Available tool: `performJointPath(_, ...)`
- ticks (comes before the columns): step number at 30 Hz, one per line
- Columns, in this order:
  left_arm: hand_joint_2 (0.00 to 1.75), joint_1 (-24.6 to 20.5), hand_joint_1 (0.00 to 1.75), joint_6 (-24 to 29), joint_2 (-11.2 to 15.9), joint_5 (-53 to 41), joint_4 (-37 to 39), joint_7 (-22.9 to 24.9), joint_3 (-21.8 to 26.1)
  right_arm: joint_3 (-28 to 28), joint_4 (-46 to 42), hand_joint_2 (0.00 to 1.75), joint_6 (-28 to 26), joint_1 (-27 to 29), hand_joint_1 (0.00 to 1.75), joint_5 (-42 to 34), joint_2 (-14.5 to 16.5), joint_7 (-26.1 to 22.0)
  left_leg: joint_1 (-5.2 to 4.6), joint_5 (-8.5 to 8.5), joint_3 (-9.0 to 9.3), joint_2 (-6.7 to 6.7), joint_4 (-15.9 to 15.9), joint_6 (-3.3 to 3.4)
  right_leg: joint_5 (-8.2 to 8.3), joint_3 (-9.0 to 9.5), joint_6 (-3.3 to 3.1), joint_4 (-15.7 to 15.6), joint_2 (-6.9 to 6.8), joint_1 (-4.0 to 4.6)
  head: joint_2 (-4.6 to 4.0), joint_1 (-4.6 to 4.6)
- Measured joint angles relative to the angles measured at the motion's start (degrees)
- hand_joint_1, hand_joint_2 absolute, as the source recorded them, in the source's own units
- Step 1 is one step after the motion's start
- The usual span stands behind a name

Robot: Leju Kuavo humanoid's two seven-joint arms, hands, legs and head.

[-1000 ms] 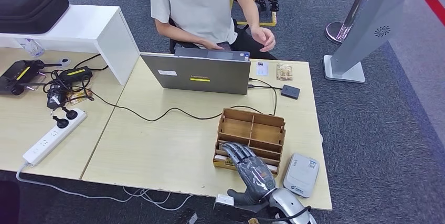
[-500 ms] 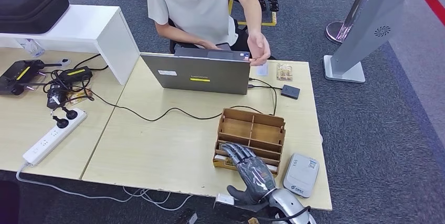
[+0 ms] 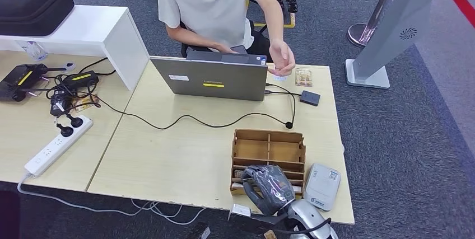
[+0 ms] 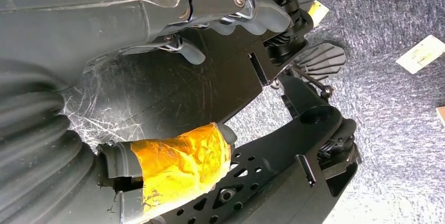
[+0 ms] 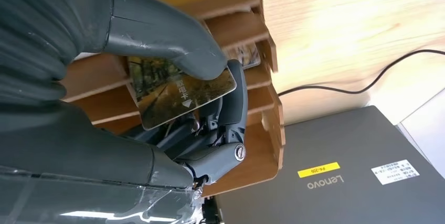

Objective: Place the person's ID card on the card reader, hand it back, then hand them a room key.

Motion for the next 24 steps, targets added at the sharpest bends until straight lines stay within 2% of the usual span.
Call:
performJointPath(17,1.75,0.6,0.0,0.7,0.0,1.1,0.0,-2.8,-0.3,-1.4,-1.5,1.75,1.6,-0.3,1.75,-2.2,0.0,-0.8,0.0,0.01,-0.03,0.01,0.0,0.0,0.02,0.02,-0.01,0.0,0.0,0.0,0.0,0.02)
performJointPath(20,1.75,0.4,0.0,0.6,0.1,0.6,0.0,-2.5,-0.9,-2.2,-3.1,1.75,2.9,-3.4,1.75,-5.1,0.6,-1.0,0.0,0.05,-0.06,0.08,0.0,-0.03,0.09,0.0,-0.04,0.0,0.06,-0.01,0.0,0.01)
performJointPath(24,1.75,0.0,0.0,0.1,0.2,-0.5,0.0,-2.1,-2.1,-5.6,-5.8,1.75,5.2,-12.0,1.75,-10.5,2.9,0.8,0.0,0.24,-0.02,0.12,0.0,-0.06,0.23,-0.04,-0.02,0.0,0.11,0.0,0.0,0.01)
